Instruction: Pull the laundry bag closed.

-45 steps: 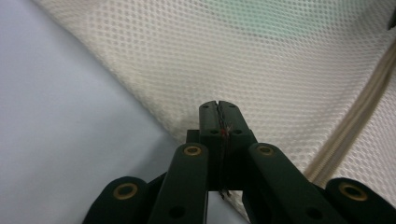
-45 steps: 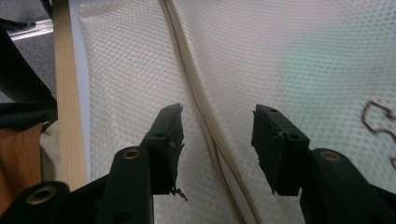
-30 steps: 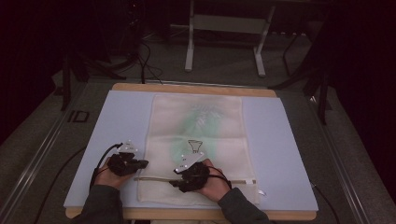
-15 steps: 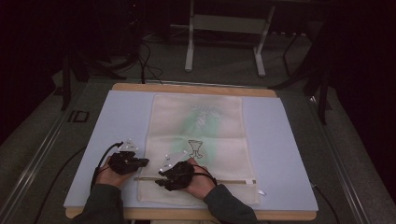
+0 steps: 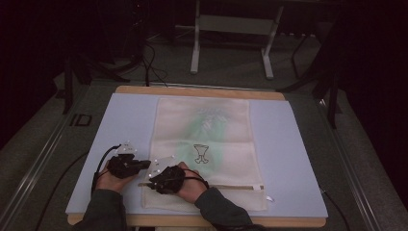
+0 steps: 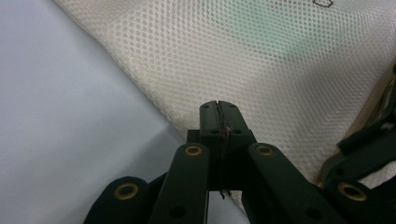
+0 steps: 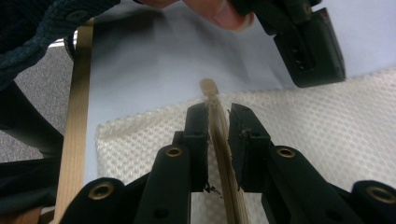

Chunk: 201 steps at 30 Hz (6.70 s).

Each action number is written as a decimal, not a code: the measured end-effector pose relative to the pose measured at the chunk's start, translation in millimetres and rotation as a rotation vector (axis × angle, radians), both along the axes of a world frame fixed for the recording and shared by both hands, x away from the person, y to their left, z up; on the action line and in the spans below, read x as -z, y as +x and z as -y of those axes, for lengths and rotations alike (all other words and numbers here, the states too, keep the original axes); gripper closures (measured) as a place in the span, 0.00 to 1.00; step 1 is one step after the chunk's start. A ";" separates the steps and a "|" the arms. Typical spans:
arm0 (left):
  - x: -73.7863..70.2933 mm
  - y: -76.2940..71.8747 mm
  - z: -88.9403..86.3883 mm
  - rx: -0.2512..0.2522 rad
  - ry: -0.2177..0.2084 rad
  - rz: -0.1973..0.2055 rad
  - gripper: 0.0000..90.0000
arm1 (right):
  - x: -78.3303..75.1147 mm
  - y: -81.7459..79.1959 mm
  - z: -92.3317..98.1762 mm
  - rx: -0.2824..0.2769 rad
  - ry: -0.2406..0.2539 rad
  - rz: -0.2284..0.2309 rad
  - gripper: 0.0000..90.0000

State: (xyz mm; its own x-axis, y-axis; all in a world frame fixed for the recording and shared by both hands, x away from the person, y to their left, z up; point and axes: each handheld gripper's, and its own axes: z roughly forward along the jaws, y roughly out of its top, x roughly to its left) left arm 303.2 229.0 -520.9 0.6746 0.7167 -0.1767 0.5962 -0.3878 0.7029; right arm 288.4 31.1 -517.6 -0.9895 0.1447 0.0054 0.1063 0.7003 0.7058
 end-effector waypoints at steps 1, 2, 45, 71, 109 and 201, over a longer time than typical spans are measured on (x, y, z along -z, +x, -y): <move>-0.1 -0.1 0.1 -0.001 0.000 0.001 0.99 | 0.3 0.0 -1.6 0.000 0.000 0.000 0.87; -0.1 -0.1 0.2 0.000 0.000 0.001 0.99 | 0.5 0.1 -3.3 0.001 0.001 -0.003 0.87; -2.9 -0.8 -11.7 -0.052 -0.014 0.018 0.99 | -1.2 1.3 -35.9 0.006 0.027 0.037 0.90; -4.6 -1.9 -16.2 -0.072 -0.025 0.029 0.99 | -1.1 -0.3 -30.3 0.018 0.051 0.038 0.91; 0.8 -6.3 -1.4 0.059 0.012 -0.048 0.99 | 17.2 0.7 -8.7 0.014 0.009 -0.025 0.91; 3.6 -17.4 8.2 0.084 0.089 -0.157 1.00 | 6.7 -16.4 21.2 0.032 -0.101 0.085 0.91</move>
State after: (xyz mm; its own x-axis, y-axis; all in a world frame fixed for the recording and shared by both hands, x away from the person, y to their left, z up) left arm 285.8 220.8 -524.5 0.7015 0.6769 -0.2232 0.6591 -0.4969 0.5645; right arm 272.0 9.9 -524.3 -0.9806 0.1719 -0.0943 0.0727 0.7656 0.6392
